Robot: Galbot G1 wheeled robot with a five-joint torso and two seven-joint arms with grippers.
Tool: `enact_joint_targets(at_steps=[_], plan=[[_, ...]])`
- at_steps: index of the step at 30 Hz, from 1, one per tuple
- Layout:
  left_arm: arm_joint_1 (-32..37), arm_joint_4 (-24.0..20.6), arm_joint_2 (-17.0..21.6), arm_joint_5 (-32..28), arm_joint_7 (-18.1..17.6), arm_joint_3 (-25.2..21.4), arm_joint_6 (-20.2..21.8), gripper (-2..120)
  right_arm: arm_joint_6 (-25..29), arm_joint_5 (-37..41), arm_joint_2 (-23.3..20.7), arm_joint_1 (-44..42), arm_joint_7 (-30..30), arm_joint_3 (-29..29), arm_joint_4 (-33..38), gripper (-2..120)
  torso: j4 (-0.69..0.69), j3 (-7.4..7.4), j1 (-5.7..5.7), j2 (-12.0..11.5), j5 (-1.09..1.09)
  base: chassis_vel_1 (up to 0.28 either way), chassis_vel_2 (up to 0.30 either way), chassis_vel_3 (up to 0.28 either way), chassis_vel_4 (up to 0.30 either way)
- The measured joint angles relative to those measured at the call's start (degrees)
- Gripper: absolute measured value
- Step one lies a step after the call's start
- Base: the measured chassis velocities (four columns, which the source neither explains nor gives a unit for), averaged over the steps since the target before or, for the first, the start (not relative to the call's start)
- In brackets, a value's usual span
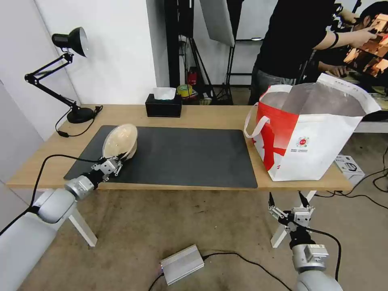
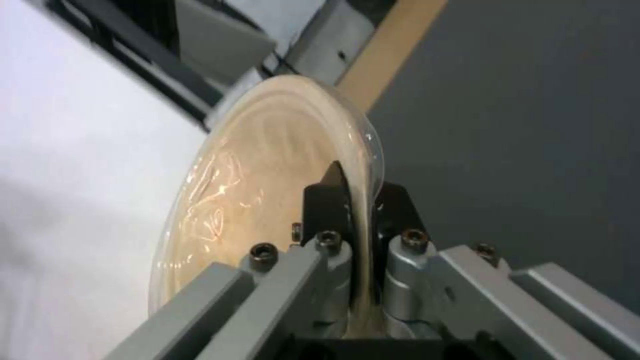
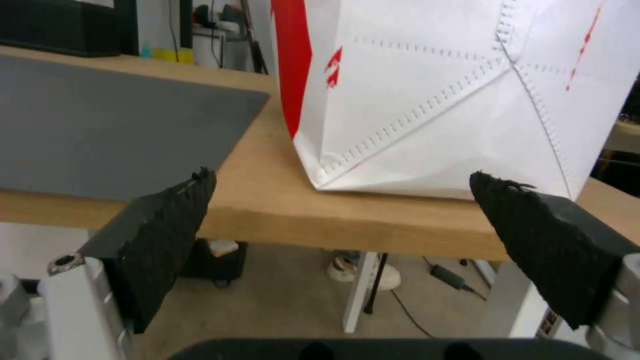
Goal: Pick up the trash from the table and place it into the takeout bag.
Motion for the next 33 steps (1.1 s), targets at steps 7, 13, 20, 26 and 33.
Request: enact_joint_targets(at_steps=[7,13,20,26,33], plan=[[-3.19,-4.68,2.22,-0.11,0.22,1.49,-0.03,1,-0.15,-0.22,-0.02,0.11,0.02,-0.26,0.45,98,0.0,0.0,0.0,0.0,0.0,0.0,0.0,0.0,0.0],[-11.09,-6.01,4.72,-1.87,0.49,7.64,0.16,1,-0.26,-0.45,0.02,0.05,0.03,-0.52,0.8,98,0.0,0.0,0.0,0.0,0.0,0.0,0.0,0.0,0.0],[-24.09,-4.48,5.98,-3.79,0.6,18.56,0.18,1,-0.38,-0.91,0.44,0.09,0.04,-0.9,1.16,98,0.0,0.0,0.0,0.0,0.0,0.0,0.0,0.0,0.0],[-37.41,-0.06,3.8,-4.44,1.34,30.01,-0.39,1,-0.46,-1.12,0.78,0.14,0.04,-0.98,1.39,98,-0.02,0.0,0.0,0.0,0.03,0.0,0.0,0.0,0.0],[-51.04,5.71,-2.28,-3.43,3.34,42.73,-1.22,1,-0.6,-1.38,1.26,0.37,0.03,-1.13,1.24,98,0.0,0.0,0.0,0.0,0.0,0.0,0.0,0.0,0.0]])
